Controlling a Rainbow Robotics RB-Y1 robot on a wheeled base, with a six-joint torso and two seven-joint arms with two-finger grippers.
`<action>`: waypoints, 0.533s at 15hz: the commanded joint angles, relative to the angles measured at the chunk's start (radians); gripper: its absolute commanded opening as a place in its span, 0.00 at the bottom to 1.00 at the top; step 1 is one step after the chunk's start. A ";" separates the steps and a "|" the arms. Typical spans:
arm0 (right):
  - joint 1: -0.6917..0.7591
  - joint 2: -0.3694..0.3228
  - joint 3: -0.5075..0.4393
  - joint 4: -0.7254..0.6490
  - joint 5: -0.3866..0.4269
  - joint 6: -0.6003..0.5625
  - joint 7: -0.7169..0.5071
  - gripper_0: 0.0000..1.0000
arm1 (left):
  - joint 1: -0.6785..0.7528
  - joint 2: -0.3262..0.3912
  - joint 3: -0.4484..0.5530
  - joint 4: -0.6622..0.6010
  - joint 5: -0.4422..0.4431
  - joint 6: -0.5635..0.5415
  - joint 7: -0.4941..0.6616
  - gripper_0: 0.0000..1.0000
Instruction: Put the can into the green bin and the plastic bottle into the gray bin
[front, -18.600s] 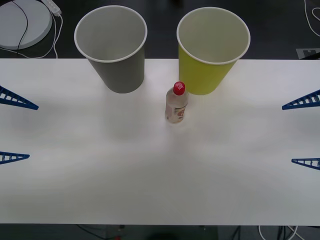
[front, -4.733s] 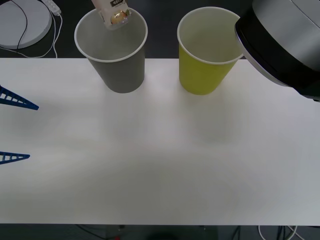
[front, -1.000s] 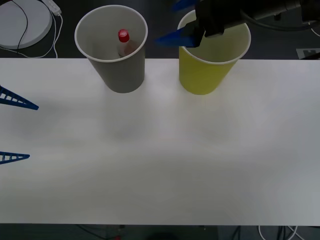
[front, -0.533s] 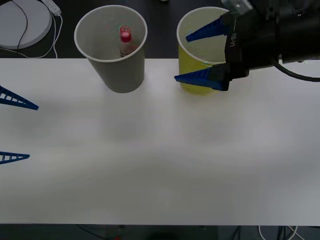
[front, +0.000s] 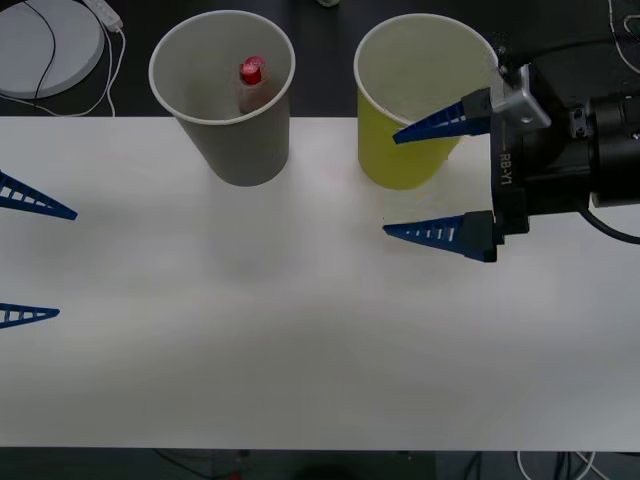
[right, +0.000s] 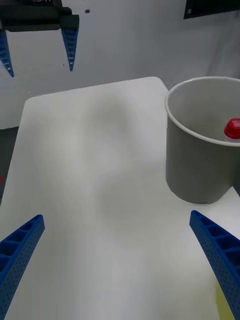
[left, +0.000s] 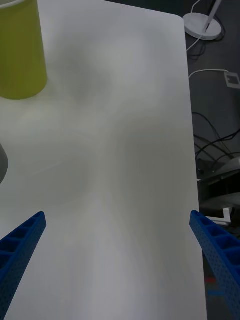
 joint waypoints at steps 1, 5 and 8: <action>0.108 0.000 -0.037 -0.018 -0.039 0.000 0.099 1.00 | 0.000 0.000 0.000 0.000 0.000 0.000 0.000 1.00; 0.194 -0.002 -0.103 -0.021 -0.079 -0.081 0.155 1.00 | 0.000 0.000 0.000 0.000 0.000 0.000 0.000 1.00; 0.263 -0.002 -0.164 -0.033 -0.110 -0.154 0.179 1.00 | 0.000 0.000 0.000 0.000 0.000 0.000 0.000 1.00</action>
